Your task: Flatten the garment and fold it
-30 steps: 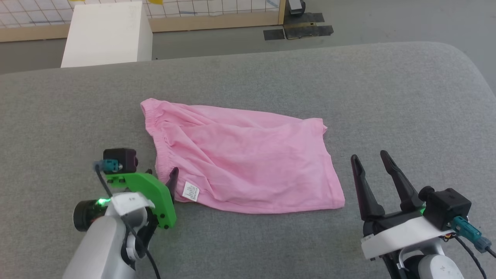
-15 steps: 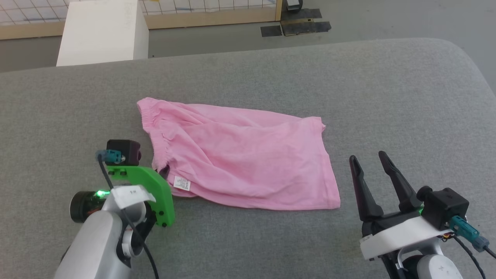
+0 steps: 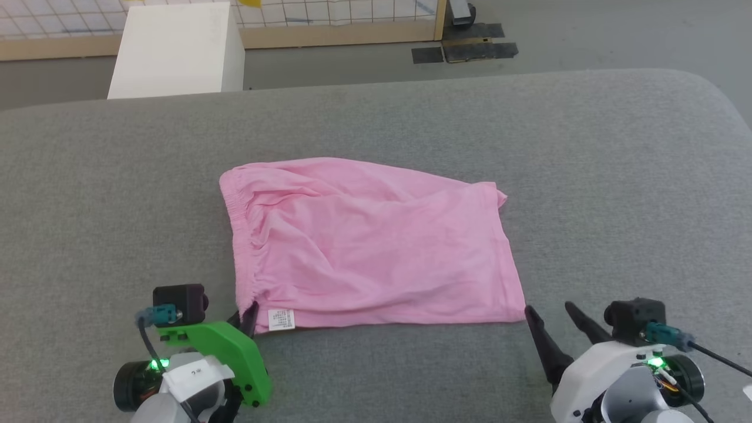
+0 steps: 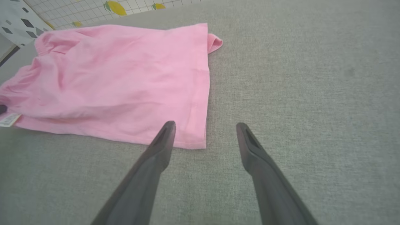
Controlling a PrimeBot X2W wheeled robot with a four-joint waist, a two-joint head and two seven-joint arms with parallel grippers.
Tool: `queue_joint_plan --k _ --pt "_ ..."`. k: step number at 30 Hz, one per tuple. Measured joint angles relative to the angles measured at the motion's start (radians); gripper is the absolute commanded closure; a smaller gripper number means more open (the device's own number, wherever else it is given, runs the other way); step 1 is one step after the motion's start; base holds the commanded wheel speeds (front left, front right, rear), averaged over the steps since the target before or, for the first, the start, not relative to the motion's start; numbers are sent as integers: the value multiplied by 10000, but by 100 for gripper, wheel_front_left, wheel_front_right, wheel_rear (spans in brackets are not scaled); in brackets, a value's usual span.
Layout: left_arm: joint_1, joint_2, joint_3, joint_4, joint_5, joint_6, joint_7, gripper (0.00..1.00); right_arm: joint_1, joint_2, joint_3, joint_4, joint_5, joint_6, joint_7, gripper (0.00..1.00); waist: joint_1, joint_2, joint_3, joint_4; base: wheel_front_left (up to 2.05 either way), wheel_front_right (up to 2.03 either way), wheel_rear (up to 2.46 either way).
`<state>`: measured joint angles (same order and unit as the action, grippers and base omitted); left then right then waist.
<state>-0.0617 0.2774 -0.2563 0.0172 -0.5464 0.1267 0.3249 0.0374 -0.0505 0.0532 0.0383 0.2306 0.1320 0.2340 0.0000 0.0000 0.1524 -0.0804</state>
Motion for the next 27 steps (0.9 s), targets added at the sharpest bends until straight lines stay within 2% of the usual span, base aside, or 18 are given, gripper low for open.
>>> queue_joint_plan --k 7,15,16,17,18,19,23,27 --pt "14 -61 23 -115 -10 23 -188 100 -721 0 136 581 -186 0 1572 0 0 0 345 231 0 0 0" --pt "-189 -211 -94 -31 -27 -36 -320 100 -1507 -12 734 849 -1014 -2 3812 0 0 0 800 511 0 0 0" --pt "-213 -221 -107 -8 -33 -38 -330 100 -1540 -19 729 773 -1012 -2 4004 5 0 0 836 541 0 0 0" --pt "-224 -238 -115 12 -58 -63 -359 100 -1562 -25 725 711 -1009 -2 4186 57 0 0 865 569 0 0 0" --pt "-225 -251 -121 29 -88 -90 -364 100 -1572 -31 729 665 -1009 -2 4305 69 0 0 883 589 0 0 0" --pt "-225 -259 -134 48 -92 -109 -368 100 -1579 -31 736 612 -1009 -2 4380 100 0 0 896 605 0 0 0" --pt "-226 -274 -146 94 -98 -161 -585 100 -1549 -6 761 372 -878 0 4324 100 0 0 829 615 0 0 0" --pt "-225 -433 12 -102 -518 -497 -1239 100 -1250 10 539 -148 -324 0 3731 100 0 0 597 592 0 0 0"
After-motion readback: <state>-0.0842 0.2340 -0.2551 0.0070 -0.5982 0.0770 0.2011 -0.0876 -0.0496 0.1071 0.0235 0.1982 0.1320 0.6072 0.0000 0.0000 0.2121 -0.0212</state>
